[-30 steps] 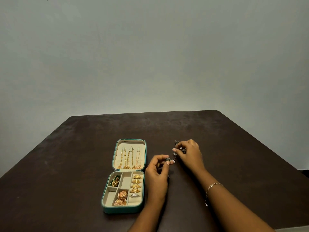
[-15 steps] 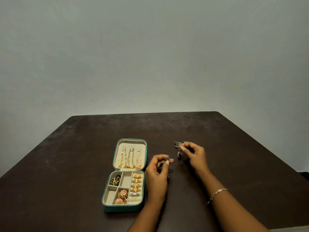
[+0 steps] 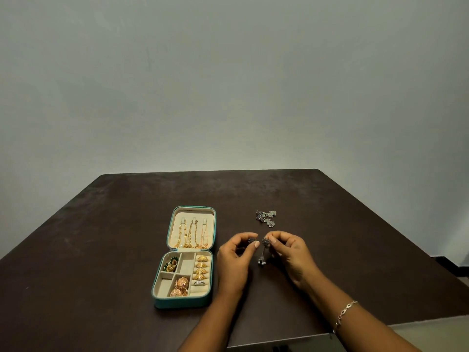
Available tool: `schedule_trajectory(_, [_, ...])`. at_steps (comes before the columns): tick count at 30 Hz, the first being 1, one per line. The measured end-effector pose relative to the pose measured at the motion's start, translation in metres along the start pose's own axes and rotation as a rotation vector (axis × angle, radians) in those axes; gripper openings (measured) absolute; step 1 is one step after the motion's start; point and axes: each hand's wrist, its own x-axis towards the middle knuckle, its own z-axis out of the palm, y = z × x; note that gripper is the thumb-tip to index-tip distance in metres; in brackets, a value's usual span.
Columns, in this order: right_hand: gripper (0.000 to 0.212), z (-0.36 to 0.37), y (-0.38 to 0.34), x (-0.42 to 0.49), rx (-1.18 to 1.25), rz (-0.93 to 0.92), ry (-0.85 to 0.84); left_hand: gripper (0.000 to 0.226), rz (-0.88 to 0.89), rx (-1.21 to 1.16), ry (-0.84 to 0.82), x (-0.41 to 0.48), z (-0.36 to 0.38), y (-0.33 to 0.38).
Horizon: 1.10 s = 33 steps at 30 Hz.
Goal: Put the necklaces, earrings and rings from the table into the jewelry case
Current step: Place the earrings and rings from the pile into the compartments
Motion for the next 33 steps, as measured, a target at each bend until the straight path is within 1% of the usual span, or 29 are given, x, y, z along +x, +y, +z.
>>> schedule_trajectory(3, [0.011,0.002,0.0,-0.008,0.023,-0.014,-0.037,0.012,0.003,-0.011,-0.041,-0.001,0.0,0.0])
schedule_trajectory(7, [0.01,0.003,0.0,-0.011,0.007,-0.022,-0.031,0.01,0.012,0.0,-0.063,-0.002,0.0,0.002])
schedule_trajectory(11, [0.015,0.005,0.0,-0.012,-0.039,-0.042,0.005,0.016,0.006,0.006,-0.082,-0.002,0.0,0.003])
schedule_trajectory(15, [0.011,0.005,-0.002,-0.016,-0.068,-0.075,-0.02,0.017,-0.016,-0.029,-0.062,-0.003,0.0,0.003])
schedule_trajectory(19, [0.009,0.007,-0.003,-0.019,-0.09,-0.063,-0.046,0.017,-0.057,-0.084,-0.055,-0.002,-0.002,0.001])
schedule_trajectory(22, [0.011,0.007,-0.012,-0.016,-0.133,-0.06,-0.016,0.016,-0.085,-0.118,-0.016,-0.001,-0.002,0.002])
schedule_trajectory(25, [0.015,0.001,-0.026,-0.011,-0.184,-0.085,0.024,0.019,-0.147,-0.163,0.012,0.0,-0.002,0.004])
schedule_trajectory(27, [0.017,-0.002,-0.037,-0.01,-0.16,-0.081,0.046,0.021,-0.174,-0.168,0.006,-0.001,-0.001,0.006])
schedule_trajectory(31, [0.017,-0.004,-0.05,-0.012,-0.163,-0.054,0.045,0.015,-0.262,-0.258,-0.017,-0.002,0.0,0.016])
schedule_trajectory(33, [0.018,-0.006,-0.055,-0.013,-0.169,-0.033,0.028,0.013,-0.295,-0.321,-0.003,-0.003,0.0,0.023])
